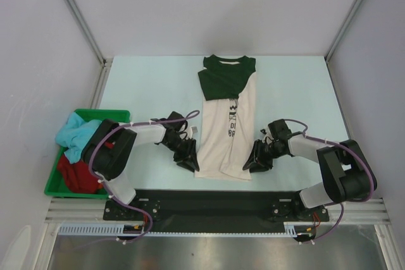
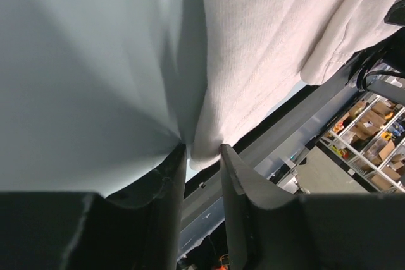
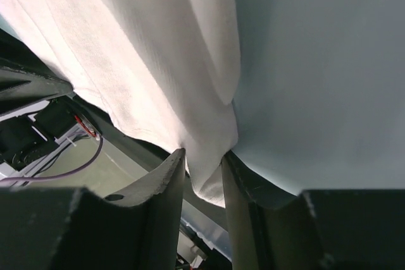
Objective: Fold and stack the t-shirts
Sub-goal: Fold the tshirt
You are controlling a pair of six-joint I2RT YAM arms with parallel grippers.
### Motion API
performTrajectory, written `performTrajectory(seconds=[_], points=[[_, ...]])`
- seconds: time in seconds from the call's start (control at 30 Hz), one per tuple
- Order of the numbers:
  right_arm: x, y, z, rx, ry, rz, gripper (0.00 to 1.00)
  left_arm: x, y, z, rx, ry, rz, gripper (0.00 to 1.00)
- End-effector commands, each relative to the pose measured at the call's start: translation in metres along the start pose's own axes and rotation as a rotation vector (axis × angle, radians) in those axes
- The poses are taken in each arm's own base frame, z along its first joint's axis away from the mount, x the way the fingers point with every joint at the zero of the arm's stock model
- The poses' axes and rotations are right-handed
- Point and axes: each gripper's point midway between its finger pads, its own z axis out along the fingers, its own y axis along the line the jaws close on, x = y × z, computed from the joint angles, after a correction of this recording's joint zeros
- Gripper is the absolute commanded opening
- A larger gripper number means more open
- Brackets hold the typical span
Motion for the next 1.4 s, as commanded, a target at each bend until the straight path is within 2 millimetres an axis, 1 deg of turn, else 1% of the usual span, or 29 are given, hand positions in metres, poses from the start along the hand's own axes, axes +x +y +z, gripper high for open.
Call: performTrajectory(seconds=[0.0, 0.07, 0.1, 0.17, 0.2, 0.3, 0.33, 0.4, 0.53, 0.63, 0.7, 0.73, 0.77, 0.8, 0.9, 0.93, 0.97, 1.0, 1.03, 1.07, 1.1, 1.13, 1.17, 1.2, 1.23, 1.27, 1.3, 1.33, 1.37], points=[[0.003, 0.001, 0.002, -0.005, -0.005, -0.018, 0.35, 0.0, -0.001, 0.005, -0.006, -0.004, 0.037, 0.31], [0.003, 0.004, 0.002, -0.015, -0.007, -0.028, 0.32, 0.001, -0.004, 0.006, 0.004, 0.0, 0.048, 0.25], [0.005, 0.004, 0.003, -0.019, -0.002, -0.031, 0.27, 0.001, -0.005, 0.006, 0.008, -0.001, 0.053, 0.18], [0.006, 0.01, 0.002, -0.051, 0.0, -0.047, 0.22, -0.001, -0.006, 0.006, 0.008, -0.005, 0.062, 0.08], [0.005, 0.013, 0.001, -0.065, -0.001, -0.056, 0.0, -0.001, -0.007, 0.005, 0.004, -0.006, 0.071, 0.0], [0.004, 0.023, -0.009, -0.092, -0.014, -0.079, 0.0, -0.003, -0.012, -0.004, 0.008, -0.027, 0.109, 0.0], [0.001, 0.024, -0.015, -0.1, -0.027, -0.092, 0.0, -0.007, -0.016, -0.009, 0.008, -0.047, 0.133, 0.0], [0.001, 0.033, -0.026, -0.128, -0.043, -0.126, 0.0, -0.015, -0.02, -0.023, -0.009, -0.1, 0.194, 0.0], [-0.004, 0.058, -0.048, -0.179, -0.084, -0.233, 0.0, -0.038, -0.04, -0.054, -0.007, -0.202, 0.286, 0.0], [-0.007, 0.059, -0.056, -0.187, -0.099, -0.235, 0.0, -0.05, -0.049, -0.07, -0.015, -0.254, 0.339, 0.0], [-0.014, 0.062, -0.063, -0.197, -0.122, -0.24, 0.0, -0.054, -0.051, -0.075, -0.02, -0.265, 0.36, 0.01], [-0.018, 0.064, -0.065, -0.203, -0.135, -0.24, 0.0, -0.059, -0.056, -0.079, -0.02, -0.283, 0.377, 0.0], [-0.028, 0.068, -0.072, -0.215, -0.166, -0.25, 0.0, -0.063, -0.057, -0.082, -0.023, -0.29, 0.381, 0.0], [-0.033, 0.071, -0.075, -0.219, -0.183, -0.256, 0.0, -0.066, -0.058, -0.084, -0.026, -0.299, 0.395, 0.0], [-0.056, 0.075, -0.087, -0.225, -0.244, -0.261, 0.0, -0.085, -0.065, -0.094, -0.041, -0.34, 0.424, 0.0], [-0.065, 0.077, -0.089, -0.229, -0.263, -0.263, 0.0, -0.095, -0.072, -0.101, -0.041, -0.363, 0.443, 0.01], [-0.073, 0.08, -0.092, -0.233, -0.286, -0.27, 0.0, -0.103, -0.072, -0.102, -0.051, -0.369, 0.443, 0.0], [-0.085, 0.085, -0.1, -0.244, -0.322, -0.276, 0.0, -0.106, -0.073, -0.103, -0.055, -0.366, 0.452, 0.0], [-0.097, 0.087, -0.1, -0.244, -0.341, -0.275, 0.0, -0.116, -0.08, -0.109, -0.051, -0.387, 0.467, 0.0], [-0.105, 0.089, -0.104, -0.249, -0.362, -0.274, 0.0, -0.121, -0.079, -0.106, -0.055, -0.379, 0.461, 0.0], [-0.117, 0.098, -0.111, -0.259, -0.389, -0.289, 0.0, -0.126, -0.08, -0.107, -0.053, -0.383, 0.464, 0.01], [-0.127, 0.099, -0.115, -0.257, -0.413, -0.296, 0.0, -0.134, -0.087, -0.112, -0.047, -0.403, 0.478, 0.0], [-0.136, 0.099, -0.114, -0.252, -0.419, -0.294, 0.0, -0.141, -0.083, -0.108, -0.053, -0.391, 0.472, 0.0], [-0.145, 0.106, -0.121, -0.256, -0.443, -0.318, 0.0, -0.147, -0.083, -0.108, -0.055, -0.395, 0.475, 0.0], [-0.154, 0.107, -0.125, -0.256, -0.459, -0.319, 0.0, -0.157, -0.088, -0.112, -0.053, -0.415, 0.485, 0.0], [-0.162, 0.103, -0.121, -0.249, -0.452, -0.307, 0.0, -0.163, -0.088, -0.113, -0.055, -0.424, 0.486, 0.0], [-0.169, 0.103, -0.122, -0.249, -0.46, -0.304, 0.0, -0.17, -0.084, -0.108, -0.059, -0.414, 0.475, 0.0], [-0.181, 0.105, -0.127, -0.249, -0.485, -0.311, 0.0, -0.18, -0.089, -0.113, -0.056, -0.437, 0.485, 0.0], [-0.188, 0.1, -0.121, -0.242, -0.475, -0.297, 0.0, -0.186, -0.089, -0.113, -0.058, -0.442, 0.491, 0.0]])
